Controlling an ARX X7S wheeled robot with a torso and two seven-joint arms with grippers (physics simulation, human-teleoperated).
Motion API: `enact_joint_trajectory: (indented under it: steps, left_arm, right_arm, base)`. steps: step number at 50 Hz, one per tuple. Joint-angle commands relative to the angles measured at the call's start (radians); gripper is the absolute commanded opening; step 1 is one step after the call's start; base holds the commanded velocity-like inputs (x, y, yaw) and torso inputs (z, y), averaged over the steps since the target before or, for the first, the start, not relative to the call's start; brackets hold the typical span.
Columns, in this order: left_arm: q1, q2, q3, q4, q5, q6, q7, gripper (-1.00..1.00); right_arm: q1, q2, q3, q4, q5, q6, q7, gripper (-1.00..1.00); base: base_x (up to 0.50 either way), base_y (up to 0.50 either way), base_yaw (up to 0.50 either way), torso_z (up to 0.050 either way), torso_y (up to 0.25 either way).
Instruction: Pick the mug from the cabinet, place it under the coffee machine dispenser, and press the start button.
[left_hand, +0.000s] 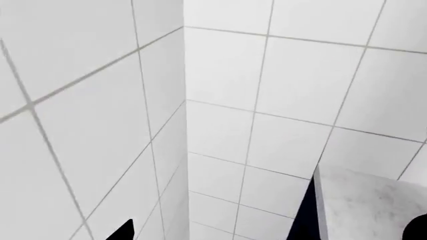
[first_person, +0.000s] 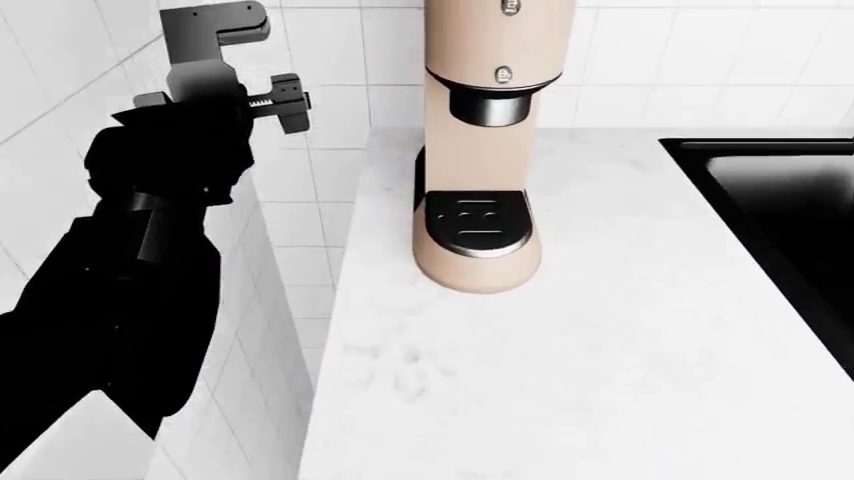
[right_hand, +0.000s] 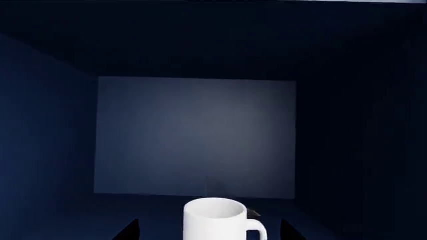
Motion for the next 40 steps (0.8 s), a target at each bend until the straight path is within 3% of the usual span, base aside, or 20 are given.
enact_joint_trajectory:
  steps: [1, 9, 19, 38, 39, 40]
  left_arm:
    - [-0.002, -0.002, -0.009, 0.0, 0.0, -0.004, 0.0, 1.0]
    - [-0.005, -0.001, -0.011, 0.0, 0.001, -0.003, 0.001, 1.0]
    - [-0.003, -0.006, -0.013, 0.0, 0.001, -0.001, 0.006, 1.0]
    - [-0.003, -0.016, -0.024, 0.0, 0.0, 0.002, 0.025, 1.0]
    - [-0.003, -0.017, -0.026, 0.0, -0.001, 0.002, 0.027, 1.0]
    - [-0.002, -0.017, -0.027, 0.0, -0.001, 0.003, 0.028, 1.0]
  right_arm:
    - [0.001, 0.003, -0.002, 0.02, 0.028, -0.001, 0.015, 1.0]
    - [-0.01, 0.006, 0.009, 0.07, 0.049, -0.024, 0.015, 1.0]
    - [-0.038, 0.009, 0.02, 0.226, 0.071, -0.176, 0.001, 1.0]
    - [-0.159, 0.033, 0.001, 0.235, 0.073, -0.29, 0.047, 1.0]
    - [-0.164, 0.03, -0.015, 0.235, 0.064, -0.297, 0.031, -1.0]
    - [-0.166, 0.028, -0.026, 0.235, 0.058, -0.308, 0.029, -1.0]
  base:
    - [0.5, 0.0, 0.0, 0.0, 0.0]
    - [0.12, 0.0, 0.0, 0.0, 0.002]
    - [0.0, 0.0, 0.0, 0.0, 0.0]
    - [0.0, 0.0, 0.0, 0.0, 0.0]
    - [0.0, 0.0, 0.0, 0.0, 0.0]
    - [0.0, 0.0, 0.0, 0.0, 0.0]
